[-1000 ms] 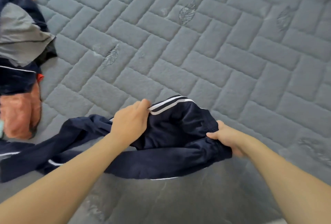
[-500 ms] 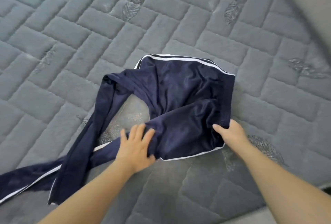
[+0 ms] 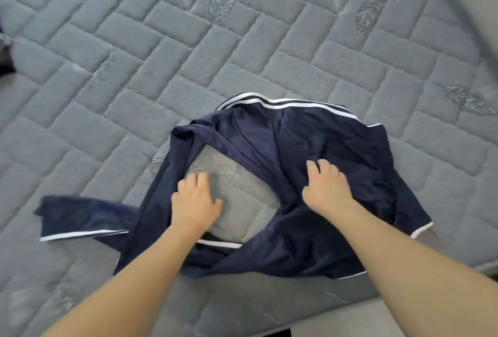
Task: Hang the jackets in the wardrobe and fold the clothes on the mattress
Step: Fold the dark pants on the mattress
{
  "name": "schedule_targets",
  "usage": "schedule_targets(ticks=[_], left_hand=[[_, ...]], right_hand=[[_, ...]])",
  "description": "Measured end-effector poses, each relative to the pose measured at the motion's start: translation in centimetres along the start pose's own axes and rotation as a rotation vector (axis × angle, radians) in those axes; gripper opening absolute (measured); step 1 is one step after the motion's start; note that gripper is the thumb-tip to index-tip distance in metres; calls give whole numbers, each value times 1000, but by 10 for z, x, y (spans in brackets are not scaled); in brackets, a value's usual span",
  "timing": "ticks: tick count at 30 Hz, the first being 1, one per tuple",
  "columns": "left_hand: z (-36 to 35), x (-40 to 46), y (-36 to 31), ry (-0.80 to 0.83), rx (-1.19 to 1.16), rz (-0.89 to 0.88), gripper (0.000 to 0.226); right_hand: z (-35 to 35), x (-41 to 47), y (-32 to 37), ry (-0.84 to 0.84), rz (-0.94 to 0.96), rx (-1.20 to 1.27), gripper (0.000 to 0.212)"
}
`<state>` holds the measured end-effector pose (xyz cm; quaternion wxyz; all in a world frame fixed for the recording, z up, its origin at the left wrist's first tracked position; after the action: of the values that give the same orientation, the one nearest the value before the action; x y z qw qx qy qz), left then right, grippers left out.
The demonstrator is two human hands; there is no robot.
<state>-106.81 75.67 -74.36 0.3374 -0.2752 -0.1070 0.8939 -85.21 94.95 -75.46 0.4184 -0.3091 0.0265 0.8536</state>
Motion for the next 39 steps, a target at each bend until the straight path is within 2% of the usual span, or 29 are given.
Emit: schedule_targets(ticks=[1,3,5,6,8,9,12,14,15,16,17,19,20,22,24,26,29,32,34,36,37,39], left_hand=[[16,0,28,-72,20,102,67],[33,-6,87,-49,-16,374,79],[32,-13,134,35,-81,565,77],[29,-15,148,77,-124,597,69],[29,-16,158,117,-213,542,41],[37,-14,160,77,-257,515,31],[104,-1,167,-283,-308,444,22],[164,9,164,-550,-90,253,27],[183,12,167,-617,64,156,30],[194,15,174,-623,213,91,36],[196,18,188,-535,337,88,46],[189,17,219,-293,511,196,69],[180,16,229,-195,557,243,75],[158,20,228,-88,501,211,81],[137,34,211,-67,237,133,77],[121,57,200,-93,-17,143,67],[103,90,203,-134,-151,200,56],[100,110,220,-73,11,191,45],[112,115,225,-8,158,128,32],[131,120,224,44,105,105,13],[146,125,223,-1,68,96,8],[184,138,214,-213,83,45,9]], right_hand=[[10,0,34,-24,67,48,65],[27,2,95,-64,146,112,66],[38,7,141,-99,173,118,76],[41,11,156,-117,152,115,81],[42,18,173,-109,67,164,84],[41,20,179,-86,34,203,83],[46,28,196,-30,31,149,70],[49,31,203,35,104,122,47],[48,30,206,114,174,132,32],[46,27,210,216,263,116,21],[42,22,213,324,360,55,19],[36,11,215,477,459,-95,14],[39,11,215,461,457,-120,13],[63,27,221,215,412,-24,22],[94,47,228,-111,355,90,30],[115,64,243,-316,329,45,45],[112,93,264,-300,281,-123,61],[105,108,268,-191,181,-215,46],[106,111,272,-137,196,-306,36],[116,114,272,-118,200,-317,30],[128,116,270,-147,160,-256,27],[162,124,261,-273,28,-89,25]])
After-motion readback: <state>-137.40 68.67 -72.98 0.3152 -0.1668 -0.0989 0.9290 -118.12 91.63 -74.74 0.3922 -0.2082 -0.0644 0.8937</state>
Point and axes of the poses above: each hand's wrist, its own x-axis towards the middle knuckle, its own z-axis out of the back of the hand, y = z × x, the point moved 7 cm from there along x, towards the middle knuckle, and after that the axes turned 15 degrees about -x, right-handed, at the moved point
